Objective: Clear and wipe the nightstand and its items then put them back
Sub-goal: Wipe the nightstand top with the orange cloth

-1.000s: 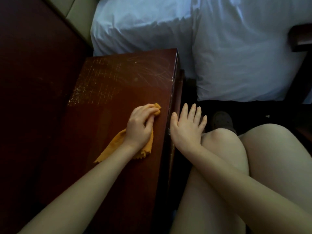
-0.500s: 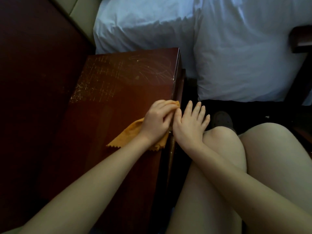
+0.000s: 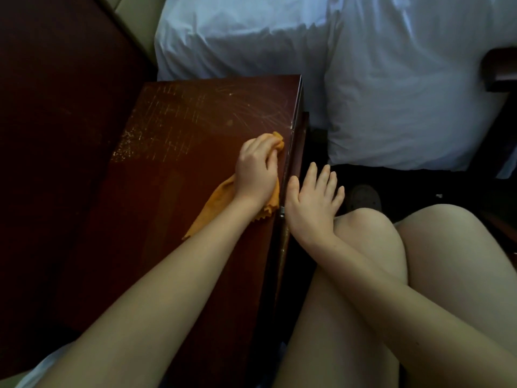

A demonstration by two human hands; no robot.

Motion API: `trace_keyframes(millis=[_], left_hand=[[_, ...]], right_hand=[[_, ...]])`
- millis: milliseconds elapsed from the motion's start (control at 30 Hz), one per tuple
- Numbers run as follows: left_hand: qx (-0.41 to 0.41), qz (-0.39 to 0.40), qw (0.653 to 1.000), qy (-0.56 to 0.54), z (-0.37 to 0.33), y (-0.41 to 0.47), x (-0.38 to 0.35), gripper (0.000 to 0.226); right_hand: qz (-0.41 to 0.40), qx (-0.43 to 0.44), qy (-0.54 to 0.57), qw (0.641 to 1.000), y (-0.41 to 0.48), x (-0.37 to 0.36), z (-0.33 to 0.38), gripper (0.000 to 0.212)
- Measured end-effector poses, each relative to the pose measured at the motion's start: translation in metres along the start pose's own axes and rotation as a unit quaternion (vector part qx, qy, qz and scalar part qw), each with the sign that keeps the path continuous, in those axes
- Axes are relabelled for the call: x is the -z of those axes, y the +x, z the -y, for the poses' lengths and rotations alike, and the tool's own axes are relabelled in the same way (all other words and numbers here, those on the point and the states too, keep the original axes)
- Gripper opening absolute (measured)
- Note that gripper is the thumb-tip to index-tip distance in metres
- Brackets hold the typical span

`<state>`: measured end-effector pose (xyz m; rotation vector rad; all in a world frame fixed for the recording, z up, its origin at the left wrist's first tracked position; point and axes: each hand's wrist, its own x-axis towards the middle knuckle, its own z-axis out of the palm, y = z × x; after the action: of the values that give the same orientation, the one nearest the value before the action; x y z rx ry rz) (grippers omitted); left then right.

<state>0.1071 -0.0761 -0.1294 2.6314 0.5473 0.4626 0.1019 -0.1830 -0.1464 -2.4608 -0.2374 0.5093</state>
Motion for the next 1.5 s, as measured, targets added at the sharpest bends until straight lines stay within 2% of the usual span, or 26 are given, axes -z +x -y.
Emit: trace_keyframes(millis=[167,267,433,600,900,1033,1133,1333,1400,1500], left_hand=[[-0.117,0.099,0.987,-0.040,0.014,-0.028,0.024,0.025],[-0.124,0.104,0.986,-0.036,0.037,-0.046,0.042,0.024],[-0.014,0.024,1.000,0.004,0.087,-0.068,0.071,0.023],[0.115,-0.053,0.991,0.052,0.129,-0.076,0.091,0.026],[0.210,-0.120,0.969,0.055,0.163,-0.040,0.097,0.029],[0.205,-0.121,0.970,0.048,0.160,-0.025,0.089,0.028],[0.169,-0.105,0.979,0.035,0.150,-0.016,0.082,0.028],[0.013,-0.017,1.000,0.019,0.143,-0.037,0.084,0.024],[0.015,-0.016,1.000,0.022,0.150,-0.046,0.092,0.023],[0.071,-0.044,0.996,0.036,0.155,-0.042,0.095,0.024]], right_hand=[[-0.019,0.057,0.007,0.998,-0.004,-0.004,0.009,0.058],[-0.023,0.102,-0.016,0.994,-0.009,-0.010,0.012,0.059],[-0.014,0.156,-0.040,0.987,-0.017,-0.021,0.018,0.060],[-0.001,0.102,-0.055,0.993,-0.023,-0.036,0.044,0.066],[-0.033,0.079,-0.156,0.984,-0.022,-0.051,0.058,0.074],[-0.045,0.067,-0.172,0.982,-0.020,-0.056,0.059,0.075],[-0.050,0.064,-0.178,0.981,-0.019,-0.058,0.057,0.076],[-0.044,0.063,-0.177,0.981,-0.019,-0.056,0.056,0.077],[-0.040,0.060,-0.177,0.982,-0.020,-0.055,0.057,0.076],[-0.037,0.058,-0.183,0.981,-0.021,-0.054,0.058,0.077]])
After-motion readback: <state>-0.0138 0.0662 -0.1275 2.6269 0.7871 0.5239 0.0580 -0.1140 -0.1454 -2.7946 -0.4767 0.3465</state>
